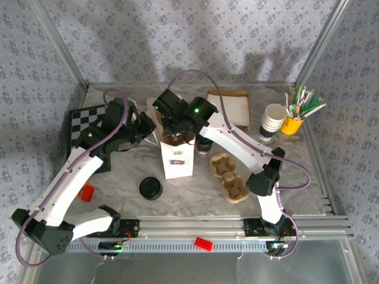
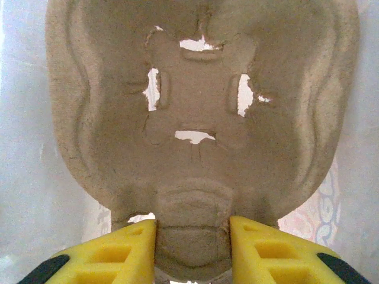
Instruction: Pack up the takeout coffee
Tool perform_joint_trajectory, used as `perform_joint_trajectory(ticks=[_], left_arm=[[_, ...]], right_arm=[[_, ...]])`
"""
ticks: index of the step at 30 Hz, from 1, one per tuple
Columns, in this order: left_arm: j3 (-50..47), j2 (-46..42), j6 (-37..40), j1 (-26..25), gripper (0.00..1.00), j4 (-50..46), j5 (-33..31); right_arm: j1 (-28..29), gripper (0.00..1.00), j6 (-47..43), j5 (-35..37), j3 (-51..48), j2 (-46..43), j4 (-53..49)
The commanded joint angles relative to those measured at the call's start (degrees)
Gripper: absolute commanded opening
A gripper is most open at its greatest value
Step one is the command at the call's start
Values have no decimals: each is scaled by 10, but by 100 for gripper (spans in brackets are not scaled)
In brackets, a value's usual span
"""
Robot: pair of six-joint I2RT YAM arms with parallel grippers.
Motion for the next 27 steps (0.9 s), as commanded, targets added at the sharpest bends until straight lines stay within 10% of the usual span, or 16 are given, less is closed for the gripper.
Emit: perform_joint_trajectory(ticks=[1,27], left_arm=[[25,3,23,-3,0,0,0],[13,4,-21,-13,0,7,8]], right_arm=[[-4,34,10,-6,15,19,-40],[-17,34,-2,7,9,58,28]])
